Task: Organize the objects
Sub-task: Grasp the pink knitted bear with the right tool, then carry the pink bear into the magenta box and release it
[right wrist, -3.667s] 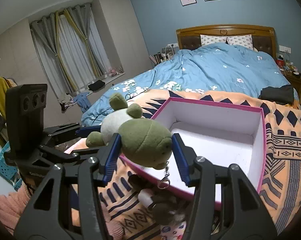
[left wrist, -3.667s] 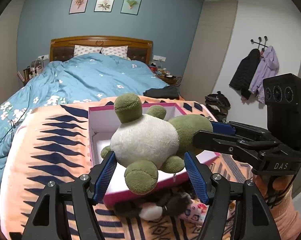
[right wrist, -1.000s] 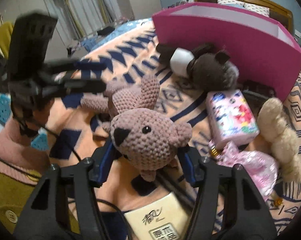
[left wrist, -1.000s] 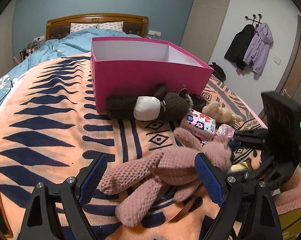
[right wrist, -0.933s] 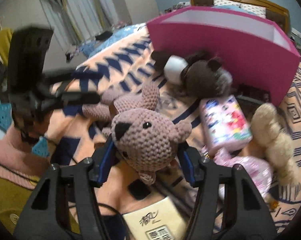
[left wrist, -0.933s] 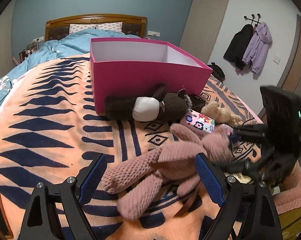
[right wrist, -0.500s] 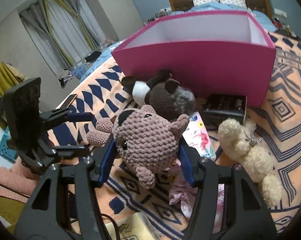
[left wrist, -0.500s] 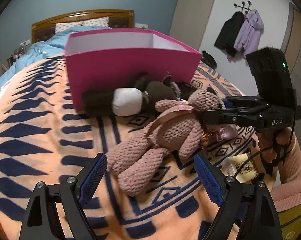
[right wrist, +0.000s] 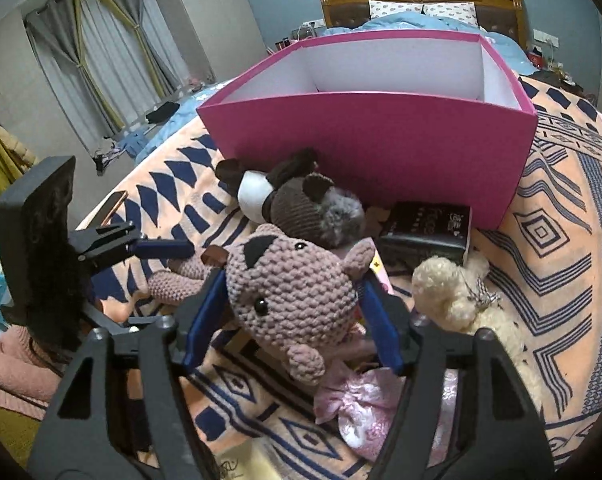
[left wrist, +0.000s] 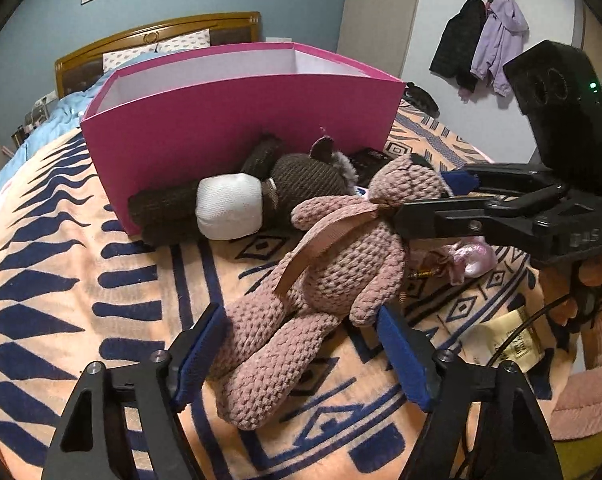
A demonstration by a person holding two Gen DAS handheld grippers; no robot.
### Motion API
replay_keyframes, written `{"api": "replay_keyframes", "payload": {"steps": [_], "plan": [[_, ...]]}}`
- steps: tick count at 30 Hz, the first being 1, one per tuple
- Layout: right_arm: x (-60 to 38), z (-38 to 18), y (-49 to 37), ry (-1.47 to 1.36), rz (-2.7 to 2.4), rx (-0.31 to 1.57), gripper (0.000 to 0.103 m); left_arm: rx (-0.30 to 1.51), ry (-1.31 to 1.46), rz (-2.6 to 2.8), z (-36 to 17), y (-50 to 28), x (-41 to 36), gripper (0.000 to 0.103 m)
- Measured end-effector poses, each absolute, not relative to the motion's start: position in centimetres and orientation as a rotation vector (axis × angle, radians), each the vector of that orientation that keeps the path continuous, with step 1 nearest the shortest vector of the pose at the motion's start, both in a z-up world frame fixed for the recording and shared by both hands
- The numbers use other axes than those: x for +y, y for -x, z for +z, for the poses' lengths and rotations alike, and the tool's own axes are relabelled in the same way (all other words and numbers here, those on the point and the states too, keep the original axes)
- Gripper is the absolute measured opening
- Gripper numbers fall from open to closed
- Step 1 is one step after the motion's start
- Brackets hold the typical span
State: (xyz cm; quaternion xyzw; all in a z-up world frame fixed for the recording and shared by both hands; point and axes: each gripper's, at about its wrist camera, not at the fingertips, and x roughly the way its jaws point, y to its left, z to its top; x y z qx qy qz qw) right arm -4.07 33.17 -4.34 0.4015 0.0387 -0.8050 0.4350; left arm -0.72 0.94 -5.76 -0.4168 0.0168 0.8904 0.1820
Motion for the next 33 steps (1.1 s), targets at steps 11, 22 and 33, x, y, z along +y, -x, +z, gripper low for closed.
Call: {"api": "replay_keyframes", "payload": {"steps": [11, 22, 33], "plan": [[36.0, 0.0, 4.3, -0.925, -2.005, -0.131, 0.062, 0.01, 1.018, 2.494, -1.7, -1.3, 0.7, 0.082], [34.5, 5.2, 6.4, -0.794, -2.004, -0.2, 0.062, -0.042, 0.948, 2.608, 3.1, 3.2, -0.4, 0.047], [30.1, 7.9, 12.8, -0.759, -1.996, -0.192, 0.062, -0.041, 0.97, 2.729, 6.2, 10.4, -3.6, 0.043]]}}
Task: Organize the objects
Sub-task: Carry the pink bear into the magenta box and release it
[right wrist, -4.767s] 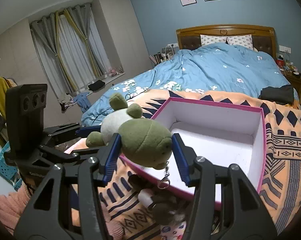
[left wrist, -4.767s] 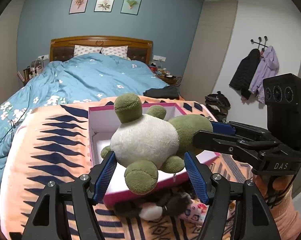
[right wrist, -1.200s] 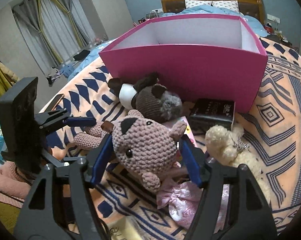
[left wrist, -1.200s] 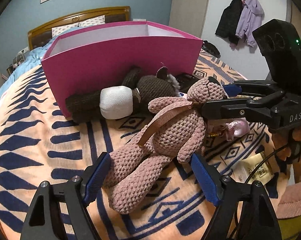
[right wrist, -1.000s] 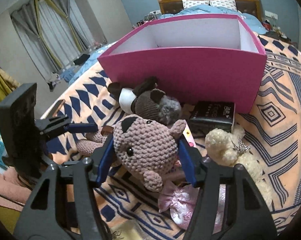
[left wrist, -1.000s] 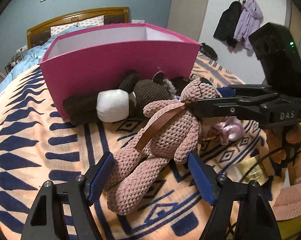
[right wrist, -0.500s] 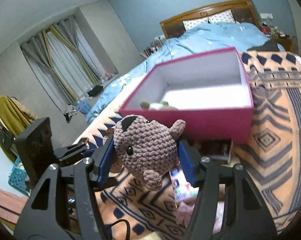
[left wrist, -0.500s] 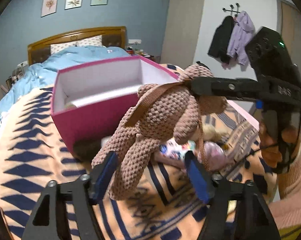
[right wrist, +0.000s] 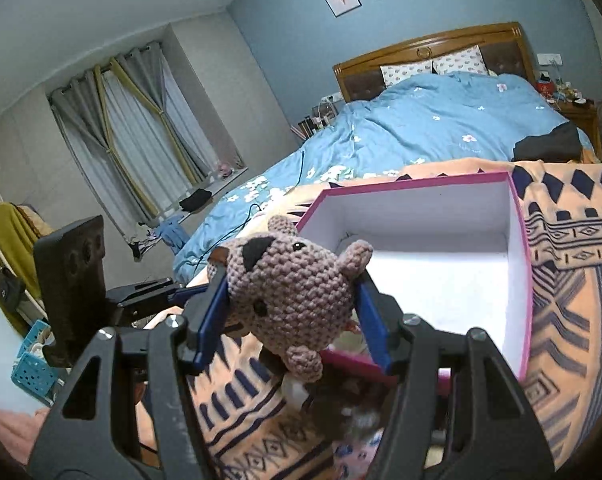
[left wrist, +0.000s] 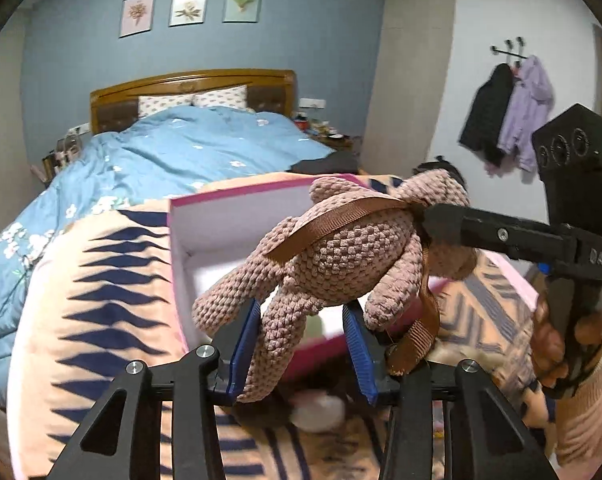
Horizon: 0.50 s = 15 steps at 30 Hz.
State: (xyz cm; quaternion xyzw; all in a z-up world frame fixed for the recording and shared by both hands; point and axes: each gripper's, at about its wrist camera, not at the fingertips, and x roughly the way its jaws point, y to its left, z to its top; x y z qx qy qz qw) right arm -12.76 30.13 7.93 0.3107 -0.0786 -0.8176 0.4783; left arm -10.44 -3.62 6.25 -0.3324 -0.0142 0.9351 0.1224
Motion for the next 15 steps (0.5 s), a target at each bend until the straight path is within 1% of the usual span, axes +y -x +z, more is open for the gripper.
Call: {"api": "replay_keyframes", "payload": {"steps": [3, 8, 13, 15], "plan": [[28.7, 7.4, 14.9, -0.792, -1.996, -0.181, 0.062, -0.061, 1.027, 2.743, 5.7, 13.0, -4.6, 0.043], [26.9, 5.4, 18.2, -0.874, -2.0, -0.175, 0.062, -0.167, 1.147, 2.702, 3.5, 17.3, -6.5, 0.043], [25.5, 3.8, 20.9, -0.933, -2.01, -0.153, 0.062, -0.149, 1.238, 2.714, 1.7, 20.1, -6.8, 0.043], [24.9, 3.3, 21.8, -0.956, -2.009, -0.14, 0.062, -0.128, 1.266, 2.726, 1.3, 20.8, -6.7, 0.039]]}}
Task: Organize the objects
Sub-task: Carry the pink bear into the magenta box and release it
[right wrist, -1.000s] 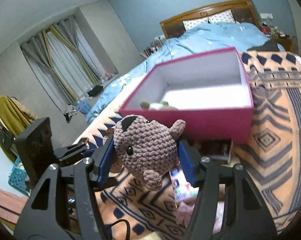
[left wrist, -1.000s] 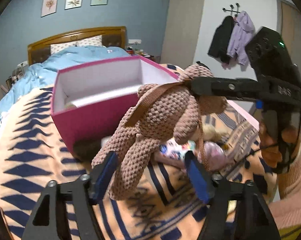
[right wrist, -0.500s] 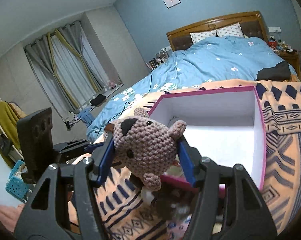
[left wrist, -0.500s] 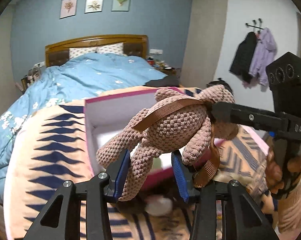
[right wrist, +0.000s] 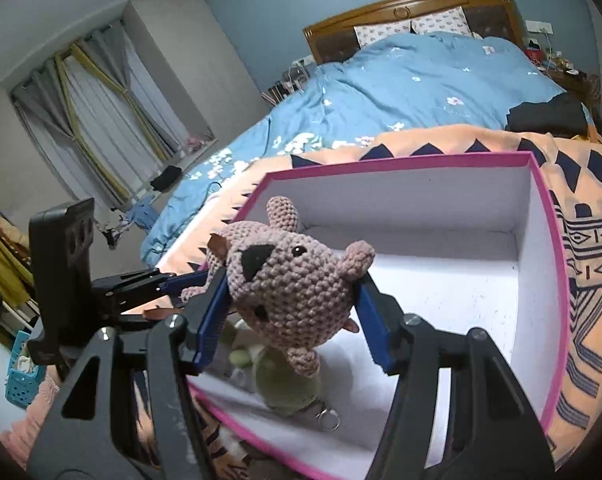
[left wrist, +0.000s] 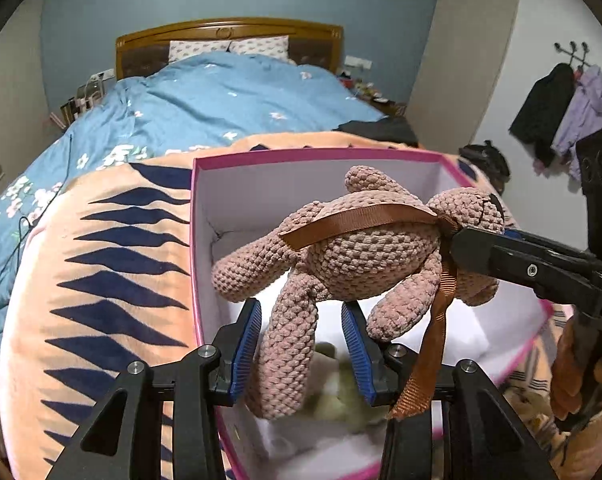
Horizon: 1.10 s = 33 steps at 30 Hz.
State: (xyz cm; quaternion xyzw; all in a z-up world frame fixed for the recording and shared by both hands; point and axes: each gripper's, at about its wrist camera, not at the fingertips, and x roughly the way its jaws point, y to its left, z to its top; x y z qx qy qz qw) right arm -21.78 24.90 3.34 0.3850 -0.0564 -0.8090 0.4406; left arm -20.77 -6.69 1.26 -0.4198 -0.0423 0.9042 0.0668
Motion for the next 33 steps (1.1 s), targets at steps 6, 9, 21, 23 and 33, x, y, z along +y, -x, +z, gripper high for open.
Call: {"api": "replay_keyframes", "payload": {"steps": [6, 9, 21, 23, 33], "plan": [[22.6, 1.8, 23.9, -1.062, -2.034, -0.021, 0.065, -0.046, 1.306, 2.792, 0.5, 21.5, -6.4, 0.037], [21.5, 0.8, 24.5, -1.162, -2.071, 0.083, 0.068, -0.02, 1.3, 2.822, 0.6, 21.4, -6.3, 0.037], [24.9, 1.6, 21.6, -1.086, -2.106, 0.036, 0.068, -0.021, 1.099, 2.883, 2.7, 18.1, -6.0, 0.07], [25.7, 2.3, 20.7, -1.05, -2.099, 0.008, 0.068, -0.039, 1.056, 2.863, 3.2, 17.0, -6.0, 0.07], [30.9, 6.1, 12.5, -0.795, -2.059, -0.051, 0.069, -0.032, 0.863, 2.757, 4.6, 9.5, -3.7, 0.087]]}}
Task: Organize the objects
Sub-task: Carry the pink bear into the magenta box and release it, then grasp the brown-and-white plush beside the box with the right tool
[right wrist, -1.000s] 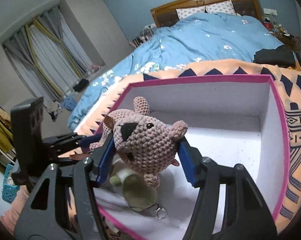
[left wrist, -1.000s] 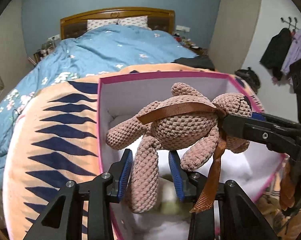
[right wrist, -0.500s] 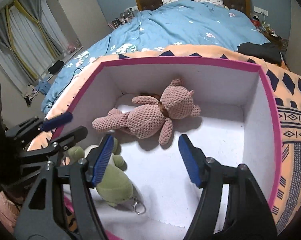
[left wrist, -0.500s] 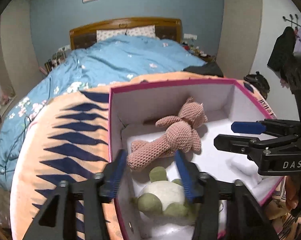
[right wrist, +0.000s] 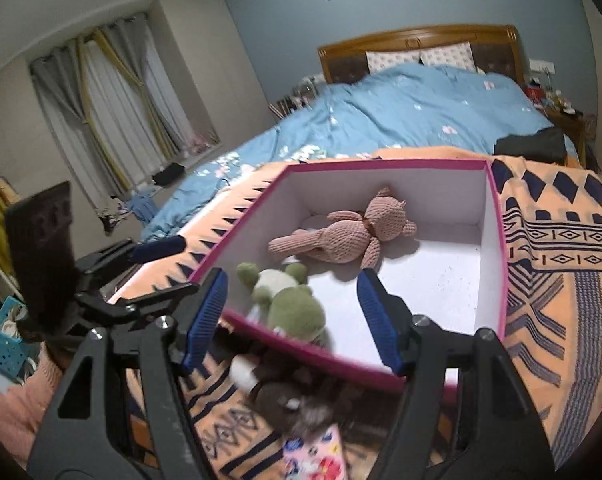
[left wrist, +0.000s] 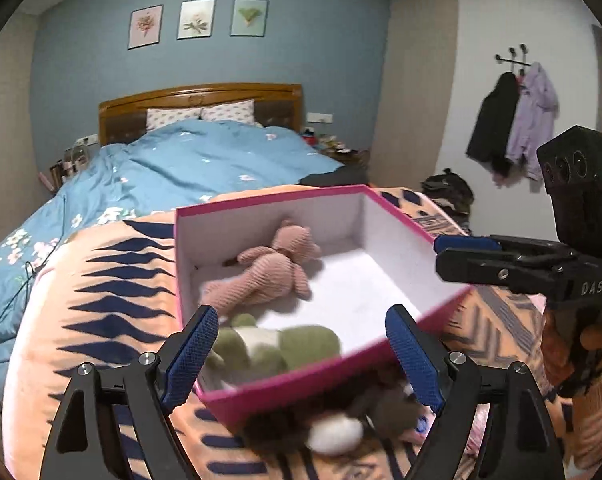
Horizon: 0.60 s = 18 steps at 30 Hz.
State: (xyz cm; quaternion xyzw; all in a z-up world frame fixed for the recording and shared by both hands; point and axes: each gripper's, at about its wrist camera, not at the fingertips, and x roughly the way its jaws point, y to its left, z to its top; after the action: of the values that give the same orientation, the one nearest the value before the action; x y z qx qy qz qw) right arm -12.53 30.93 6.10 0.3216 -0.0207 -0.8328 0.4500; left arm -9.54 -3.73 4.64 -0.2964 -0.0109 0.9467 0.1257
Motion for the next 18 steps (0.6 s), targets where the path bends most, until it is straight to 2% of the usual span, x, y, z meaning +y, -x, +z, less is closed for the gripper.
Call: {"api": "replay_keyframes", "payload": {"steps": [7, 15, 18], "plan": [[32.7, 4.5, 8.2, -0.786, -2.044, -0.014, 0.069, 0.055, 0.885, 2.756, 2.4, 6.6, -2.0, 0.087], [31.6, -1.3, 6.9, -0.929, -2.048, 0.064, 0.069, -0.015, 1.036, 2.709, -1.7, 6.4, -2.3, 0.087], [31.3, -2.8, 7.5, -0.975, -2.037, 0.037, 0.069, -0.041, 1.081, 2.713, -2.9, 6.4, -2.8, 0.087]]}}
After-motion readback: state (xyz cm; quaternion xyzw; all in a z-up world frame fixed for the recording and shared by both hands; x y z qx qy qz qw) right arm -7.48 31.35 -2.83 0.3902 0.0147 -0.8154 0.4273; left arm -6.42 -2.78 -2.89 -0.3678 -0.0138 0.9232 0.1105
